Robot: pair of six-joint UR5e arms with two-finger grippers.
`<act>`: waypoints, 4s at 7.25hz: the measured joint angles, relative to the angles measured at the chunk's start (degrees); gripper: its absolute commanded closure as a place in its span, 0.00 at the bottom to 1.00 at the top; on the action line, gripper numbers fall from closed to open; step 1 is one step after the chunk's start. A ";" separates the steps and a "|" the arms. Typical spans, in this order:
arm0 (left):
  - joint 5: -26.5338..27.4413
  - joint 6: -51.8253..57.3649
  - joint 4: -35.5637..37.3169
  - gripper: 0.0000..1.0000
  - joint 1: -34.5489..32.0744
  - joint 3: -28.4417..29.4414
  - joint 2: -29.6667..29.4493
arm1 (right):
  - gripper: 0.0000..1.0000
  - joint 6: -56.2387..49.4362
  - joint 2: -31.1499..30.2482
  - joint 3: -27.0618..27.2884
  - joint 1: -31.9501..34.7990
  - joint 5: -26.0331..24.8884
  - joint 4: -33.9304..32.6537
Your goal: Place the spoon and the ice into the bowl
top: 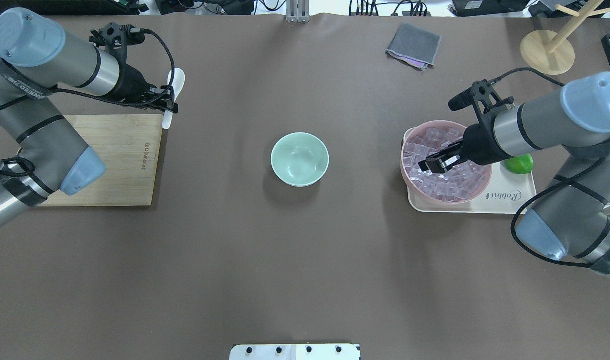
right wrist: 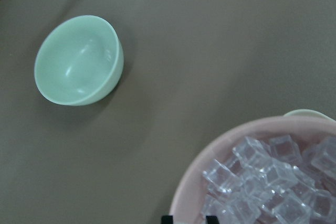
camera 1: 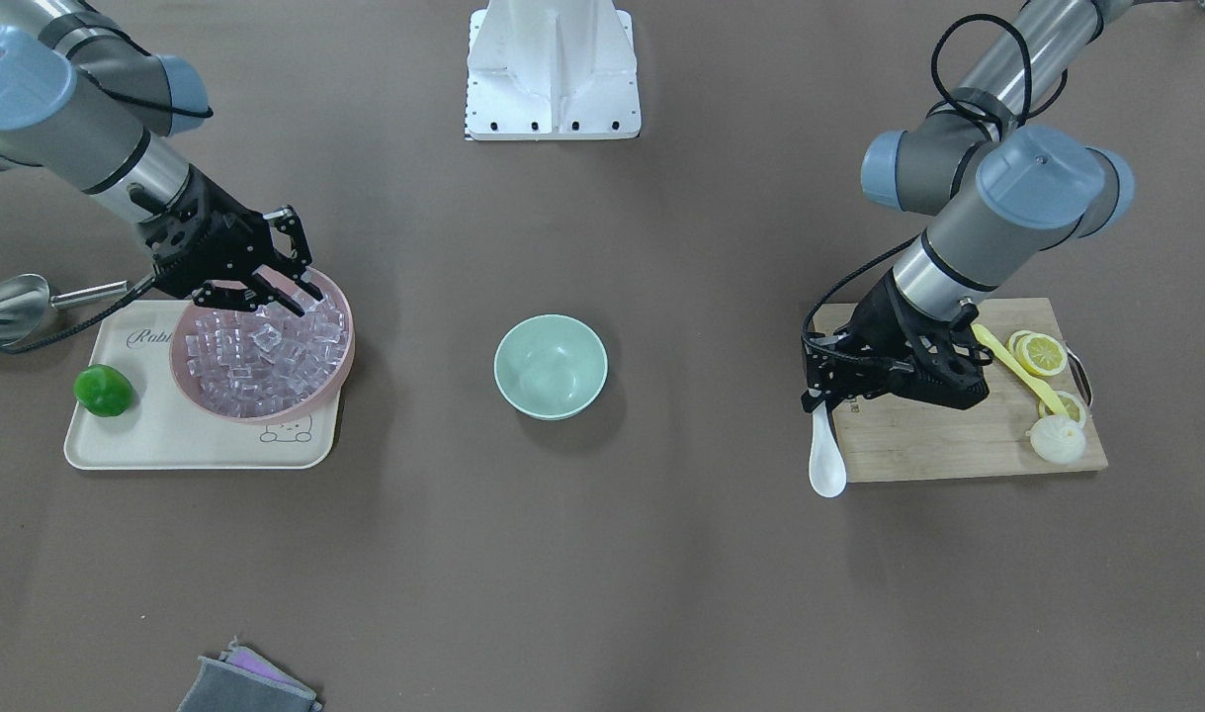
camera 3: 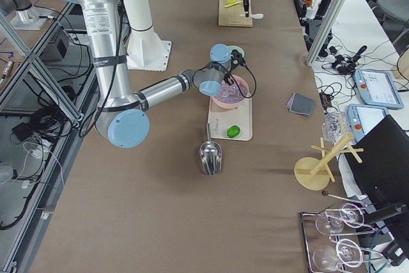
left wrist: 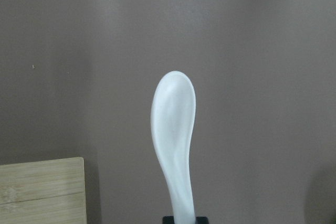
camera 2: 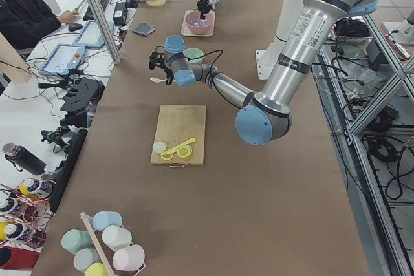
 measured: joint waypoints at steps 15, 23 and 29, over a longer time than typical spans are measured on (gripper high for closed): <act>12.51 -10.84 21.62 0.02 15.45 -7.52 -13.31 | 1.00 4.45 17.92 -0.99 0.85 -2.26 -21.24; 5.40 5.94 30.08 0.02 0.12 -16.49 -3.61 | 0.00 13.04 32.49 -20.43 -12.85 -21.84 -14.64; 3.77 7.63 30.50 0.02 -10.31 -17.38 0.03 | 0.00 5.58 24.82 -7.48 4.36 -2.31 -34.47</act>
